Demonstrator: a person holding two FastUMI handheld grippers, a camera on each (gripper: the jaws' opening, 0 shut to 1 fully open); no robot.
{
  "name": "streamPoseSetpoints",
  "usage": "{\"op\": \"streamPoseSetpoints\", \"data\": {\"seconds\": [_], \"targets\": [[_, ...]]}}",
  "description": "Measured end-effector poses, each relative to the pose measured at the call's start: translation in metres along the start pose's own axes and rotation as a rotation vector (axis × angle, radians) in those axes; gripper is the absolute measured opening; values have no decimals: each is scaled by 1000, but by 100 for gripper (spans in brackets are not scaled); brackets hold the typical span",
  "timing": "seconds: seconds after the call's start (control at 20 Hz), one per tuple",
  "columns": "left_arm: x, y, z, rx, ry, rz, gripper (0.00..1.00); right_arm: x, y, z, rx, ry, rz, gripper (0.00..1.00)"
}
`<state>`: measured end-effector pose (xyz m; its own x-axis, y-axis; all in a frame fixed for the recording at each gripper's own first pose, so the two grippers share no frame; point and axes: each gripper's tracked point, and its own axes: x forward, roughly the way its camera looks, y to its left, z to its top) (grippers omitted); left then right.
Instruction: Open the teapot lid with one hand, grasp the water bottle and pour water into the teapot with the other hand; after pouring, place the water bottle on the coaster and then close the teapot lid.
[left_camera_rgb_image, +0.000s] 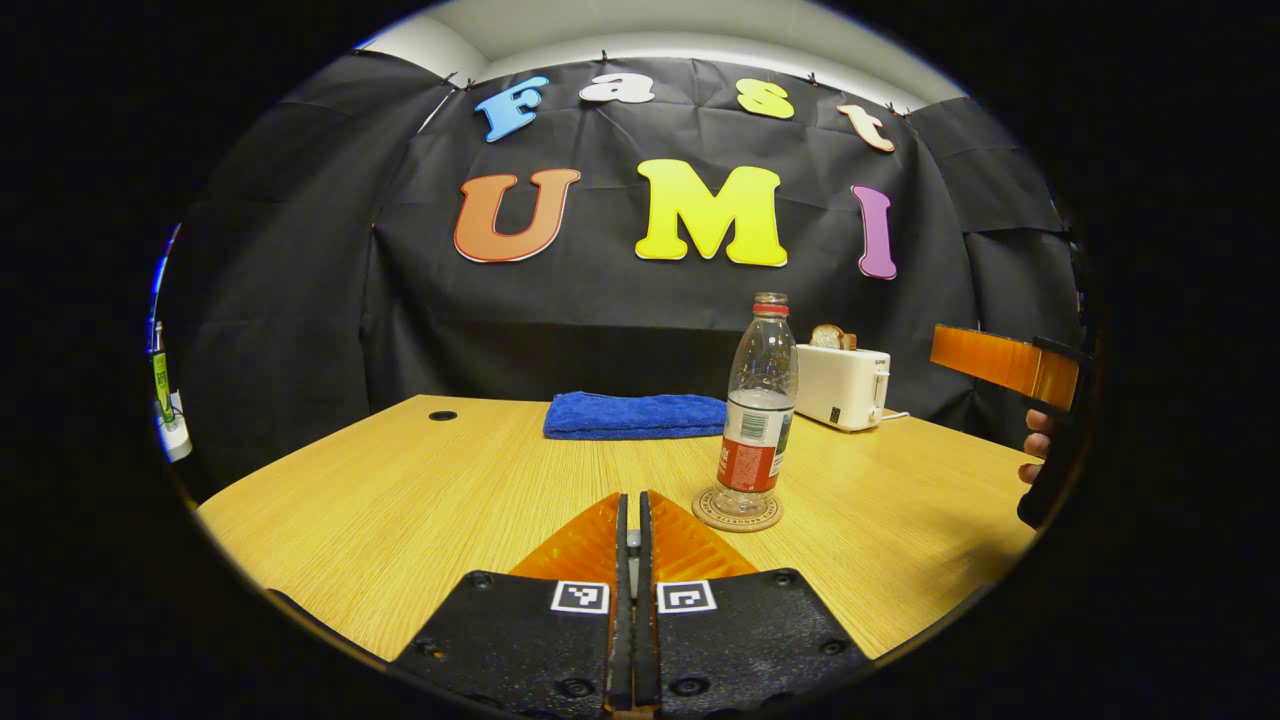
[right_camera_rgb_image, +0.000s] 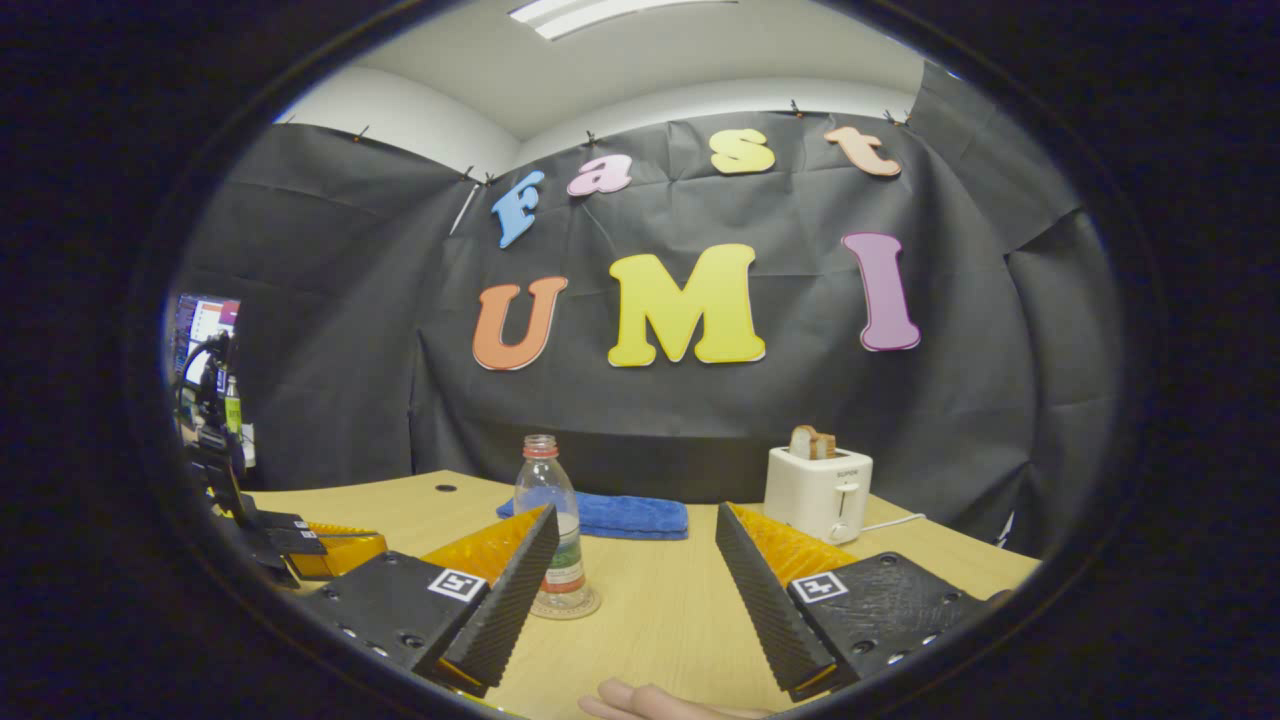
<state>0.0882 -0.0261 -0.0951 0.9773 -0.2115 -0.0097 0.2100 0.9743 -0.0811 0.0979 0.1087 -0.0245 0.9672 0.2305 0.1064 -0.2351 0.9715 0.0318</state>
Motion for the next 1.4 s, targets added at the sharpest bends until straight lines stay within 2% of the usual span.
{"op": "streamPoseSetpoints", "data": {"seconds": [0.05, 0.1, 0.2, 0.4, 0.75, 0.85, 0.95, 1.0, 1.05, 1.1, 1.15, 1.2, 1.25, 1.3, 1.4], "targets": [[0, -2, -1, 14, -3, 0, 0, -2, 1, -2, 2, 1, -3, 95], [0, -2, 0, 34, -7, 7, 4, -4, 2, -3, 2, 3, 0, 95], [-2, -2, -1, 63, -2, 14, 4, -3, 6, -6, 3, 12, 4, 95], [-1, -2, -17, 40, 54, 1, 3, -6, 10, -12, -2, 26, 5, 96], [-4, -1, -11, 66, 39, 21, 4, -9, 15, -26, -10, 55, 10, 95], [-4, -6, -13, 75, 59, 12, 6, -10, 13, -25, -5, 58, 4, 96], [-4, -9, -12, 83, 66, 1, 14, -13, 10, -23, -8, 52, -11, 95], [-5, -13, -12, 86, 75, -7, 25, -14, 8, -20, -11, 47, -19, 96], [-8, -14, -10, 100, 81, -3, 27, -17, 8, -15, -13, 41, -22, 96], [-9, -14, -4, 122, 71, 7, 60, -20, 8, -10, -13, 37, -23, 93], [-13, -15, 4, 130, 57, 12, 64, -25, 8, -6, -15, 32, -28, 95], [-16, -17, 14, 127, 45, 10, 77, -29, 6, 0, -20, 26, -33, 96], [-21, -17, 23, 115, 36, 17, 81, -34, 4, 8, -26, 18, -40, 96], [-29, -20, 38, 94, 20, 14, 92, -41, 2, 16, -29, 12, -49, 94], [-47, -27, 64, 56, -12, 13, 98, -59, -8, 29, -40, 11, -89, 96]]}}
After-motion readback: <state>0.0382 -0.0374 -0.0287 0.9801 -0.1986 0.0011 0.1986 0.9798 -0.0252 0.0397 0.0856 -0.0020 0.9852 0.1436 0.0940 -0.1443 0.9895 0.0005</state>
